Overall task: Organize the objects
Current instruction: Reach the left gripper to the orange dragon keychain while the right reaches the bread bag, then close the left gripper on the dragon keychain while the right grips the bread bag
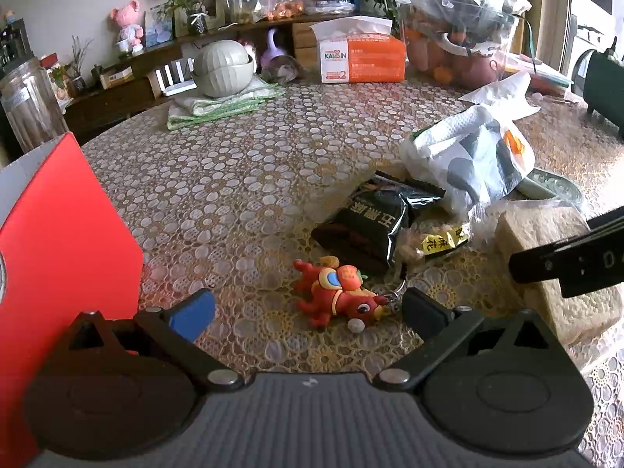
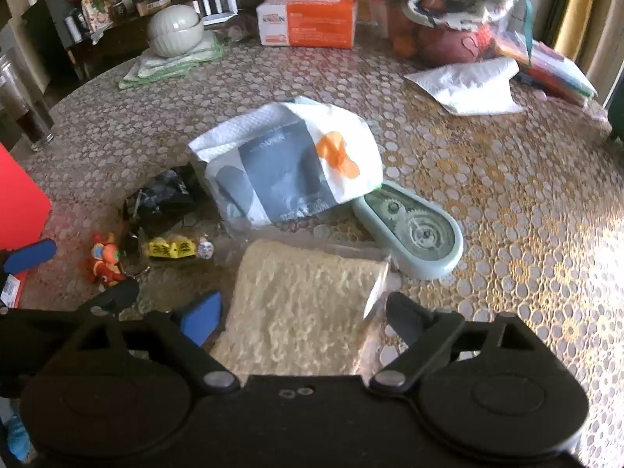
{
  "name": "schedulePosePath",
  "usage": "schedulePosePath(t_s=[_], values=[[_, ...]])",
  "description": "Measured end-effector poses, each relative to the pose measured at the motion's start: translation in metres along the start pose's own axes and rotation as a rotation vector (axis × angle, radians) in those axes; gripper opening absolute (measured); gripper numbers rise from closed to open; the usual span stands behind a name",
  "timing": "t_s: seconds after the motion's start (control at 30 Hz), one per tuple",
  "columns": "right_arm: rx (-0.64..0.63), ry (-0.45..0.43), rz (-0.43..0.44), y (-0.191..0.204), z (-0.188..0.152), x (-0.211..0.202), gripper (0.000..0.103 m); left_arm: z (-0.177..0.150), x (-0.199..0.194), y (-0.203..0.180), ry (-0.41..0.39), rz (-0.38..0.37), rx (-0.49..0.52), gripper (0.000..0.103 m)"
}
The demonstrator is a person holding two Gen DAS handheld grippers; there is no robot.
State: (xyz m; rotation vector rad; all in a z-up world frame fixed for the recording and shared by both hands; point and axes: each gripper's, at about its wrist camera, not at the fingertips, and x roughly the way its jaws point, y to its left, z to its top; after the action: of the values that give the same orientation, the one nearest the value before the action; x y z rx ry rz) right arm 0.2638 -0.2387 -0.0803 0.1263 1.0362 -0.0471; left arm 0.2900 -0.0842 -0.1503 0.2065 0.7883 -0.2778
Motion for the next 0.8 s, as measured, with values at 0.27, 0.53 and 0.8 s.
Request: schedulePosePath(t_s=[0.27,0.53,0.8], values=[[-0.015,-0.016,-0.011,0.004,-0.010,0.000,0.095,0.000,0.002,0.003,-0.010,-0.031,-0.012,0.100],[-0.088,-0.003,-0.016,0.015,-0.016,-0.003,0.094,0.000,-0.003,0.000,-0.020,-0.060,0.020,0.074],[-0.082,-0.005,0.017,0.009,-0.023,-0.013,0.084,0.002,-0.008,-0.005,-0.001,-0.073,0.026,0.049]])
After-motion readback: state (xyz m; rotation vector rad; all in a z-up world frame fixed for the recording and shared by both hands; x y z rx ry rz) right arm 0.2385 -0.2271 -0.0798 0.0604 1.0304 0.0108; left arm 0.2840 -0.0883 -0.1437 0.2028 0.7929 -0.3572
